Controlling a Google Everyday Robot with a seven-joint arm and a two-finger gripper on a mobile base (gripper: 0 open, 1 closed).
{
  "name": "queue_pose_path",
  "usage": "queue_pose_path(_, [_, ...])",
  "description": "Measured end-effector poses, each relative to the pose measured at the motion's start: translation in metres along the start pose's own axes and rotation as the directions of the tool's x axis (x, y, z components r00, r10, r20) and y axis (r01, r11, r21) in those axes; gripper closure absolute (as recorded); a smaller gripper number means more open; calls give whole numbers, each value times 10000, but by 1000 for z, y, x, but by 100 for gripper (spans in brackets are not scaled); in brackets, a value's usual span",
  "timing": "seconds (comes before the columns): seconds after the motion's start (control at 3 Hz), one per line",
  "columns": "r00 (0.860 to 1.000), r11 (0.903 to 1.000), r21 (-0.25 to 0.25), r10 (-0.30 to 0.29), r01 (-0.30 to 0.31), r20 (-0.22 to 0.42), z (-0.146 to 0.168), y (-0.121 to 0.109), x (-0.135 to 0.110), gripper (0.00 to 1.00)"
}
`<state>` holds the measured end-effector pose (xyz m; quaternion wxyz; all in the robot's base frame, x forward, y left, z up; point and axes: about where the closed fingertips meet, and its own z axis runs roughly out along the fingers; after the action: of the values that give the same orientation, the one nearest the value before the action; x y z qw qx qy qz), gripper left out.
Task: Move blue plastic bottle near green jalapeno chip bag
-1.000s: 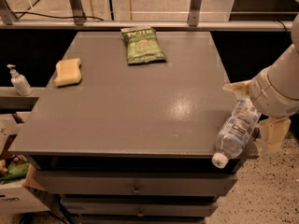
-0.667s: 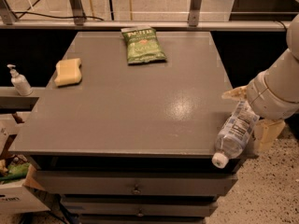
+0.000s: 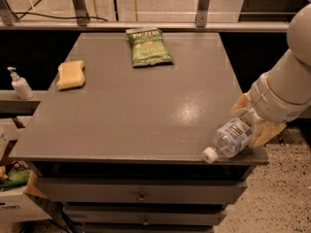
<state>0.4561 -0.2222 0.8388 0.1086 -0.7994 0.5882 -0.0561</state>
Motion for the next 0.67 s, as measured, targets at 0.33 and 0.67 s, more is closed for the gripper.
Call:
queue_pose_path(0.33, [9996, 10000, 17, -65, 66, -286, -12, -8, -12, 87])
queue_pose_path(0.67, [9990, 9999, 162, -14, 21, -452, -27, -23, -24, 100])
